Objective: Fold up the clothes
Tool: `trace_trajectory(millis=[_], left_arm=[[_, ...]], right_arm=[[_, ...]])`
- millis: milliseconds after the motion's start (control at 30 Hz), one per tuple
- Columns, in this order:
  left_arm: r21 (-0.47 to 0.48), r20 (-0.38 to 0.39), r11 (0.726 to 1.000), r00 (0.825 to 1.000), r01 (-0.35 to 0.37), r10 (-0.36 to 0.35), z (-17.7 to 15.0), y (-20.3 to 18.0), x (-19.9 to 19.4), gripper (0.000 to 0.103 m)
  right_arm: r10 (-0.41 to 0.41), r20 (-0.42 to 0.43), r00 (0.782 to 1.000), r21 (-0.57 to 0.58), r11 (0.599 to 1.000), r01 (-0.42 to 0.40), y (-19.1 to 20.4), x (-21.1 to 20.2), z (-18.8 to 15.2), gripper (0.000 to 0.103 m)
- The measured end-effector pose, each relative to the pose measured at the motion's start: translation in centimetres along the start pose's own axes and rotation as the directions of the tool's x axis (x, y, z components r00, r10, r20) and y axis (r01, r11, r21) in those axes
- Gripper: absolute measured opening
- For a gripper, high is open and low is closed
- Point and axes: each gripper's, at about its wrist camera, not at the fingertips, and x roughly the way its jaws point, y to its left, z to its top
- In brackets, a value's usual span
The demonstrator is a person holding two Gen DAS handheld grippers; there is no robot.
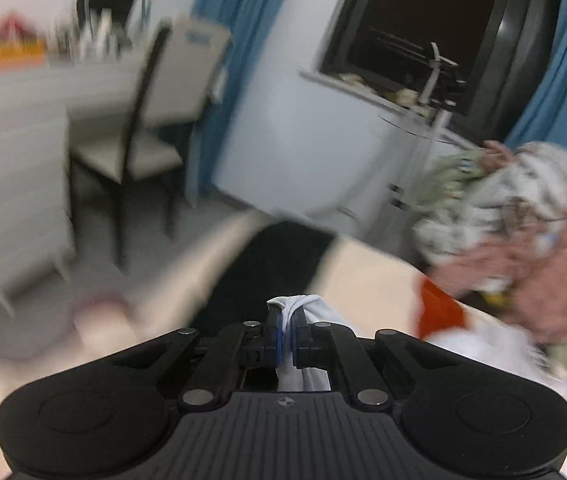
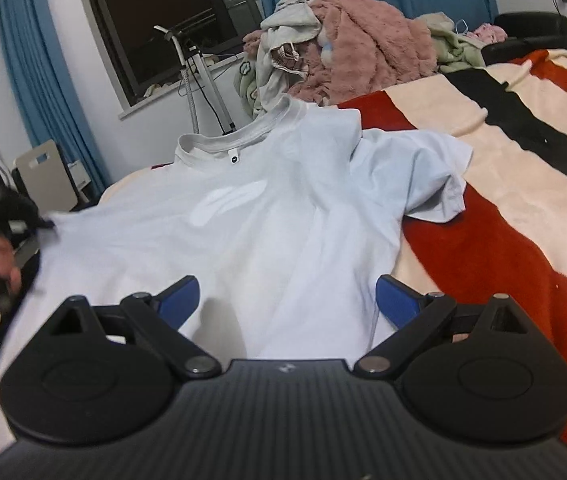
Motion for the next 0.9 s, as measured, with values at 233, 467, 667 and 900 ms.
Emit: trace_trajectory(millis=[233, 467, 667, 900], left_arm=[[0.119, -0.060, 0.989, 0.993, -0.093, 0.101, -0.7, -2.6, 6.5, 0.015], [0.128, -0.124, 0.990, 0.990, -0.051, 0.067, -1.8, -0.2, 1.7, 0.057], [0.135, -0.166, 0.991, 0.986, 0.019, 0.004, -5.3, 3.6, -10.2, 0.056], [0.079, -0.325, 0.978, 0.933, 0.191, -0.156, -13.6, 7.5, -26.5, 0.041]], right_arm=[[-0.028, 0.010, 1.000, -0.055, 0.998, 0.028, 0.3, 1.1, 0.0, 0.096], [-0.025, -0.004, 1.000, -0.088, 0.996, 0.024, 0.8, 1.7, -0.2, 0.096], [-0.018, 0.016, 1.000, -0.094, 0.995, 0.020, 1.2, 0.4, 0.4, 0.096], [0.023, 0.072, 0.997, -0.114, 0.993, -0.015, 2.0, -3.9, 1.9, 0.096]])
